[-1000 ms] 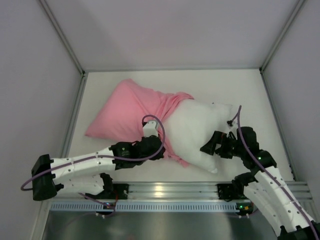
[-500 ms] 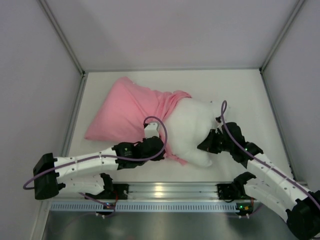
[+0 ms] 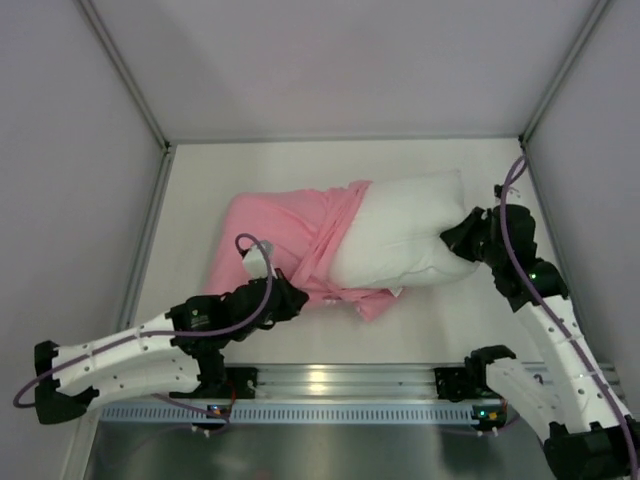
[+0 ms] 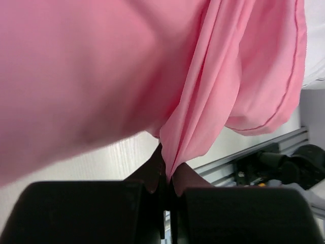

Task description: Remove the pillowcase from the pillow

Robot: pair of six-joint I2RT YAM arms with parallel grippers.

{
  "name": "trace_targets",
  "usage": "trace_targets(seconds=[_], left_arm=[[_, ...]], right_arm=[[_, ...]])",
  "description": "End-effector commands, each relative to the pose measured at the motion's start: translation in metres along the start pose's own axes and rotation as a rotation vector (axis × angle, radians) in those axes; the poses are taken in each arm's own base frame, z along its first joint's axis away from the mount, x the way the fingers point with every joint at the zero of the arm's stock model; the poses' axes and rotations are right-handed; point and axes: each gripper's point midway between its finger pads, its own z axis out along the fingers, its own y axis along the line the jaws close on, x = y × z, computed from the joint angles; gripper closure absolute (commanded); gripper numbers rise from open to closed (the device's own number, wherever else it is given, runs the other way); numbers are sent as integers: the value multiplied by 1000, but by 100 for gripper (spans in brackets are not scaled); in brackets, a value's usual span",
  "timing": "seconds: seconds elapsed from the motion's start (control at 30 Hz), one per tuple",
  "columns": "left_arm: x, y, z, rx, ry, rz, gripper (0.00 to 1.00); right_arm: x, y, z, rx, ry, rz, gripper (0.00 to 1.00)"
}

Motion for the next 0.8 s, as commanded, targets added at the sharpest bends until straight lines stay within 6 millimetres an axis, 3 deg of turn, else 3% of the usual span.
trace_targets(seconds=[0.0,0.03,0.07,0.13,0.27,0.37,0.4,0.43,0.53,0.7,0.77], left_arm=[[-10,38,-26,-66,-44,-16,100],[-10,38,-28,-54,-47,-23,100],[-11,39,-30,-44,-49,-29,100],[-4,36,-28,-33,-18,-8,100],[19,6,-10,33,105,108,100],[36,-4,4,6,197,200,63],[38,-6,6,1,203,219,35],[37,-8,9,-10,197,228,29],[38,-12,6,3,191,241,17],[18,-6,-11,22,100,106,16],[16,12,-17,-20,81,70,17]], right_arm=[[-74,-59,2,227,-208,61,100],[-83,-81,2,263,-227,121,100],[-82,-86,11,247,-198,145,100],[-90,-87,16,222,-204,159,100],[-104,-91,21,232,-216,160,100],[-112,-93,22,240,-219,151,100],[-113,-93,21,241,-223,150,100],[-113,-94,21,243,-224,141,100],[-111,-98,19,259,-226,128,100],[-113,-94,18,233,-225,124,100],[-115,-99,19,244,-226,135,100]])
